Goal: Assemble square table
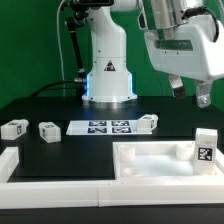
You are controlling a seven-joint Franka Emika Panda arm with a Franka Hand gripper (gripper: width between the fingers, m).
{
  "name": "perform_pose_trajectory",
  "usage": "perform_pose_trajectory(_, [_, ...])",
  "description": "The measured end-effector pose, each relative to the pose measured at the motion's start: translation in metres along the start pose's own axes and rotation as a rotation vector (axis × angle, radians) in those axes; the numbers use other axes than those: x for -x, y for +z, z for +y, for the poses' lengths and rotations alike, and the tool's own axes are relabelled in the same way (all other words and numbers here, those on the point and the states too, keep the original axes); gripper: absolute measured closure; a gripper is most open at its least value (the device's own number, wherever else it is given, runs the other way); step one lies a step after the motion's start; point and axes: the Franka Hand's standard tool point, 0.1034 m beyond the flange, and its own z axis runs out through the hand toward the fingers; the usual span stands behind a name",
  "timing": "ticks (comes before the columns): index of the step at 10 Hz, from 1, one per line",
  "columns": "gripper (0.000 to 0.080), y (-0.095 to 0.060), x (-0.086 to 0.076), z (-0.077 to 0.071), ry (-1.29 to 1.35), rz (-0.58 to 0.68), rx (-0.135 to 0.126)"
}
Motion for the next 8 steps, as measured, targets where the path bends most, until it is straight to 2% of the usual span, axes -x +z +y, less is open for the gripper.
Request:
perform_pose_trajectory(1, [0.0151,0.001,-0.001,0.001,-0.099,0.003,-0.007])
perform_pose_trajectory(2, [0.0151,0.010,-0.006,0.016,-0.181,0.003,-0.018])
perform_pose_trajectory(5, [0.0151,0.028,-0.012,0.083,-0.411,-0.053,0.025])
perform_pose_trajectory(6, [0.0151,0.036,-0.006,0.096,-0.441,-0.053,0.045])
perform_pose_trajectory(8, [0.0151,0.034,-0.008,0.092,-0.492,-0.050,0.041])
